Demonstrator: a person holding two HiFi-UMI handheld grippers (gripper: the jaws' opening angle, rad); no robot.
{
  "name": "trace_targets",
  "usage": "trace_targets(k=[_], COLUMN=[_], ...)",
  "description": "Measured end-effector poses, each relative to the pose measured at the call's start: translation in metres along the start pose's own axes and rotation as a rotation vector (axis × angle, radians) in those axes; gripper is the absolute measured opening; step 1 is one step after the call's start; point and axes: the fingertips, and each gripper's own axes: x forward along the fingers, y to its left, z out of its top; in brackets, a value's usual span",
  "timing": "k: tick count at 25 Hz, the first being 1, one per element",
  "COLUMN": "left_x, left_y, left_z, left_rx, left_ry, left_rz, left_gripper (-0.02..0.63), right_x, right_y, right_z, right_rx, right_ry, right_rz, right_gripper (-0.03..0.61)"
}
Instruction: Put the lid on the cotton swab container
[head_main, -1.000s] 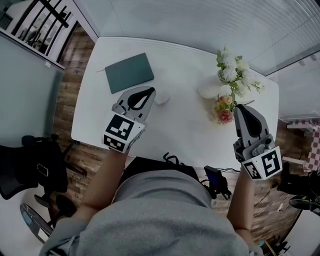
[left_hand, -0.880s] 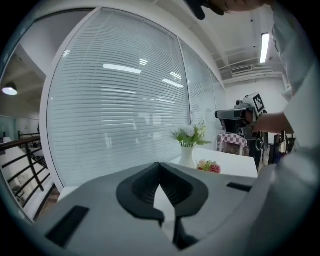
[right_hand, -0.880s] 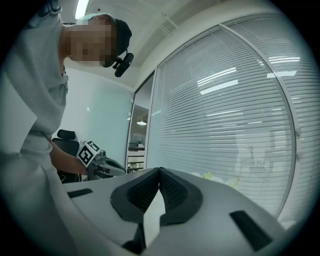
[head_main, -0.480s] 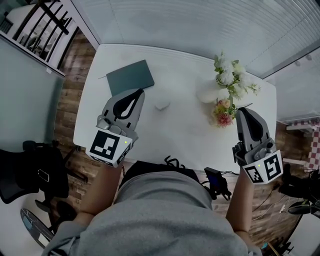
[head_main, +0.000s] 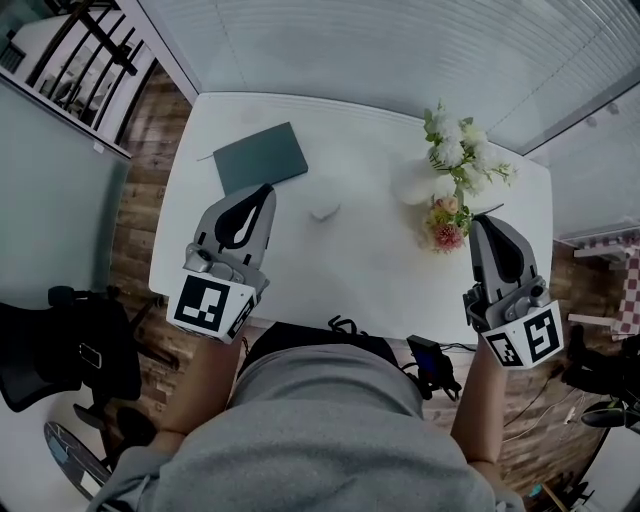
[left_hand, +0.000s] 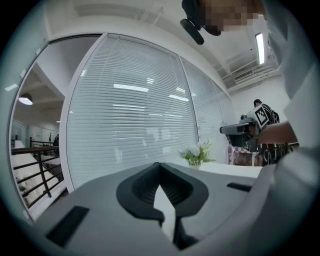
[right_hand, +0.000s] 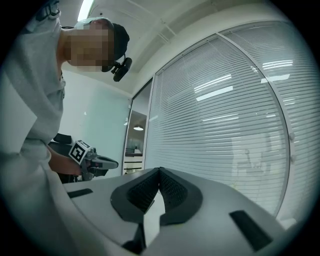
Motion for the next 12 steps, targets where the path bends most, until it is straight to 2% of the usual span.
trace_targets(k=[12], left_x=[-0.001], left_y=[-0.005], left_z=[0.002], left_rx=[-0.001], left_ry=[-0.013], left_rz=[-0.007], left_gripper=[0.006], right_x=[-0.013], right_y=[0.002], right_z=[0.003], right_rx=[-0.017], right_ry=[-0.01], right_rz=[-0.031], right_gripper=[0.021])
